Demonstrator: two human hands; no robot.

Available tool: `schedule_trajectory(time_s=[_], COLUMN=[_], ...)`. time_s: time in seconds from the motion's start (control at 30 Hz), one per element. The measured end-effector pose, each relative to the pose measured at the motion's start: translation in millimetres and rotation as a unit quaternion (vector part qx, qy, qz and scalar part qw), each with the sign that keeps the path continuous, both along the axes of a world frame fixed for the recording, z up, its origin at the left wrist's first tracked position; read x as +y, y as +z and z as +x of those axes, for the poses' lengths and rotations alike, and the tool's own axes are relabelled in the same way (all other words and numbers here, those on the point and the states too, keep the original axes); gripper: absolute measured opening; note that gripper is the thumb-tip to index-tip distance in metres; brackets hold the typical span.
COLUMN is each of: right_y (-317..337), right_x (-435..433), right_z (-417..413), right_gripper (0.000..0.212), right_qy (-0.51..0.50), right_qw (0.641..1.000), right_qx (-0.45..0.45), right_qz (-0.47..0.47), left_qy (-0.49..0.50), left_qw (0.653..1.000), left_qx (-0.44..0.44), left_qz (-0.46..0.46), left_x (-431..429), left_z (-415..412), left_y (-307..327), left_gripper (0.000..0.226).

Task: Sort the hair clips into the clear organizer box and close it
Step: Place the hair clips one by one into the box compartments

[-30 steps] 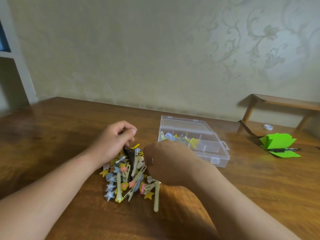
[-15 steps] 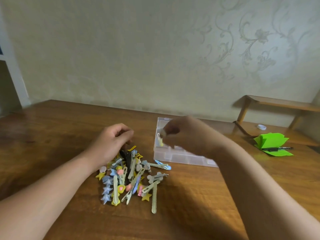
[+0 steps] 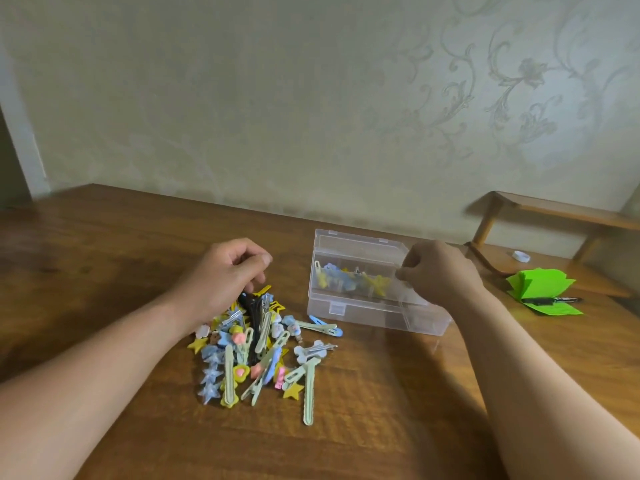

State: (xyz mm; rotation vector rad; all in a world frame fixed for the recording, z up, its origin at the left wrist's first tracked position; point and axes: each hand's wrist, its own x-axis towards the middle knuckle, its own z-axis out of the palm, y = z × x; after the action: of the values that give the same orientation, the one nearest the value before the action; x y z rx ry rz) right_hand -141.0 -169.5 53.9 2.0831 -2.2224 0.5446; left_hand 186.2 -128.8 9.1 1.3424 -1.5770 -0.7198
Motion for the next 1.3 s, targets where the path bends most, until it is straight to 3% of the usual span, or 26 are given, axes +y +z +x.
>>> schedule_trajectory(time_s=[0.17, 0.5, 0.7, 0.83, 0.93, 1.03, 1.1, 1.2, 1.3], right_y=[4.0, -2.3, -1.9, 10.1, 20.9, 33.1, 39.6, 42.5, 38.2], right_x=[-1.4, 3.1, 7.2, 19.5, 34.2, 52.5, 66.1, 81.3, 87.2], right_z=[-0.6, -5.9, 4.5, 21.4, 42.7, 60.8, 70.7, 82.8, 90.9], right_gripper=[0.012, 0.023, 0.018, 0.012, 0.009, 0.01, 0.015, 0.022, 0.021], right_qy=[-0.006, 0.002, 0.03, 0.113, 0.227, 0.337, 0.4, 0.447, 0.443], right_qw=[0.999, 1.0, 0.996, 0.983, 0.967, 0.938, 0.901, 0.855, 0.847], right_qx=[0.017, 0.008, -0.033, -0.082, -0.089, -0.046, -0.015, 0.021, 0.076], right_qz=[0.031, 0.006, -0.081, -0.121, -0.07, 0.066, 0.169, 0.262, 0.284], left_qy=[0.001, 0.001, 0.006, 0.009, 0.013, 0.016, 0.014, 0.011, 0.012], left_qw=[1.0, 1.0, 1.0, 1.0, 1.0, 1.0, 1.0, 1.0, 1.0], left_qx=[-0.003, -0.017, -0.017, -0.024, -0.019, -0.015, -0.014, -0.011, -0.008], left_qz=[0.002, -0.003, -0.003, -0.005, -0.006, -0.01, -0.012, -0.013, -0.014], left_x=[1.0, 1.7, 1.0, 3.3, 4.8, 5.7, 6.0, 4.8, 2.3], left_z=[-0.8, -0.8, 1.7, 1.3, 0.1, 1.0, 1.6, 2.2, 3.1], left_y=[0.3, 1.0, 0.3, 1.5, 2.1, 2.4, 2.8, 2.1, 0.3], left_gripper=[0.015, 0.016, 0.016, 0.016, 0.016, 0.017, 0.017, 0.017, 0.015])
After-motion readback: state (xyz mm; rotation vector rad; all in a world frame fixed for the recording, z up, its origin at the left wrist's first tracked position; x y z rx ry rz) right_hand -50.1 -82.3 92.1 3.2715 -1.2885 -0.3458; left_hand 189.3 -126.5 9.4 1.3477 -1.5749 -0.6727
